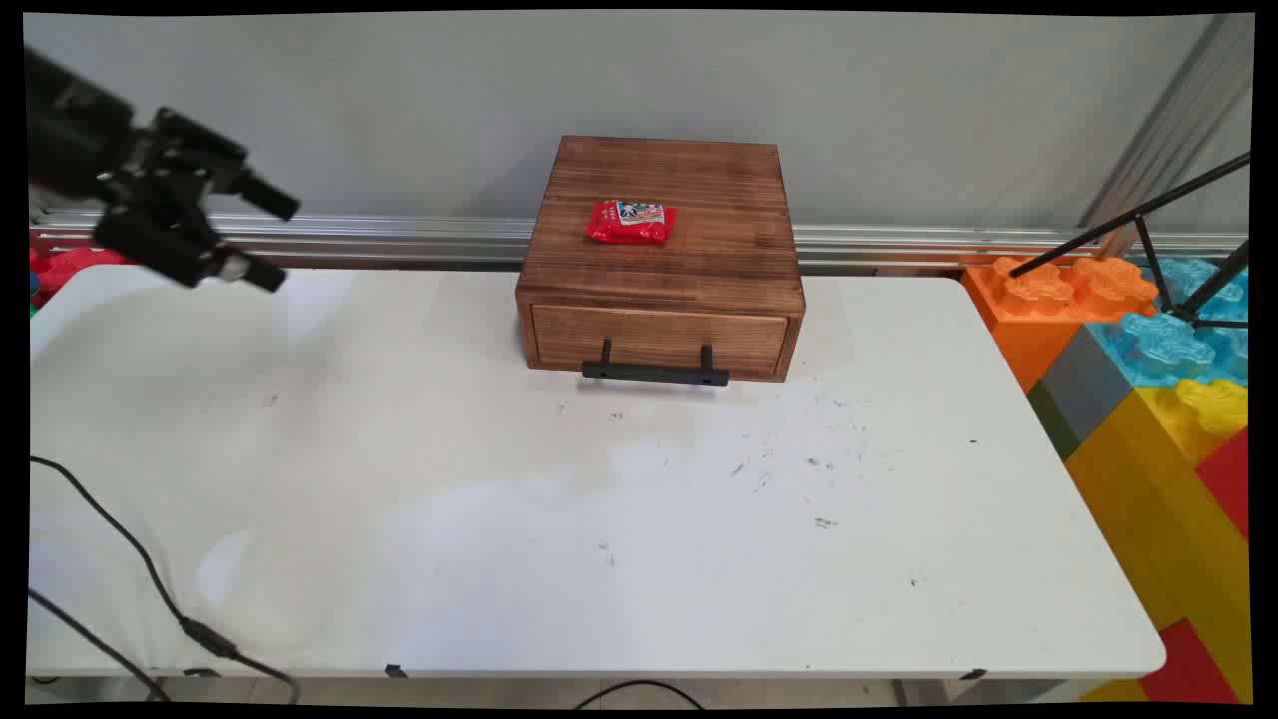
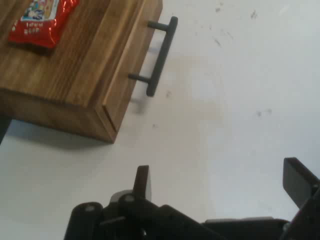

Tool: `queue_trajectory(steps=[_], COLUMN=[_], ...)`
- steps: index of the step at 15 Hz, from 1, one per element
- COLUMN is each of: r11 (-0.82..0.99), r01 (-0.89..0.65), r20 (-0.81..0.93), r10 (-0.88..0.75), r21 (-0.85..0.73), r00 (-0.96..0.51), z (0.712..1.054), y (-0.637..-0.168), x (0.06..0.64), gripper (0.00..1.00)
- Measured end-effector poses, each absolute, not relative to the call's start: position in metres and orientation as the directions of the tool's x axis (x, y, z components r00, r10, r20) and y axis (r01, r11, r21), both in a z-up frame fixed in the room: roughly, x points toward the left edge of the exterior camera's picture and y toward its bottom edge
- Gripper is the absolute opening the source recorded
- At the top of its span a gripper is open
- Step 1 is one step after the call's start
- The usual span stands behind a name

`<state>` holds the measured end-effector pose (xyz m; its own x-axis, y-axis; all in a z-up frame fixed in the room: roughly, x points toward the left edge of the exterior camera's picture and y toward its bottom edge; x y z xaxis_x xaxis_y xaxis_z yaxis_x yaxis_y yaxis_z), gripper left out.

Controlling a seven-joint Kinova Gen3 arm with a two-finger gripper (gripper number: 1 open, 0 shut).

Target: Open the drawer

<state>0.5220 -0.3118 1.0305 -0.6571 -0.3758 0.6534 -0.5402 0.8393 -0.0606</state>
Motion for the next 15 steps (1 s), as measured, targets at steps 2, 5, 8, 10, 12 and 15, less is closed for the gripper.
queue_trajectory(steps=[2,5,8,10,12,15], r11=[0.835,0.833,0.849,0.863,0.879,0.899], r01=[-0.546,-0.549,-0.519,-0.493,-0.459,-0.413], r20=[0.647,0.629,0.592,0.564,0.532,0.492], r10=[-0.381,-0.389,-0.370,-0.352,-0.329,-0.296], r21=[-0.065,-0.072,-0.098,-0.113,-0.130,-0.146], r00=[-0.660,-0.673,-0.717,-0.747,-0.780,-0.819], z=[1.036,1.036,1.021,1.005,0.986,0.958], y=[-0.331,-0.360,-0.387,-0.403,-0.419,-0.440], x=[0.498,0.458,0.417,0.391,0.366,0.335], gripper=[1.00,1.00,1.00,1.00,1.00,1.00])
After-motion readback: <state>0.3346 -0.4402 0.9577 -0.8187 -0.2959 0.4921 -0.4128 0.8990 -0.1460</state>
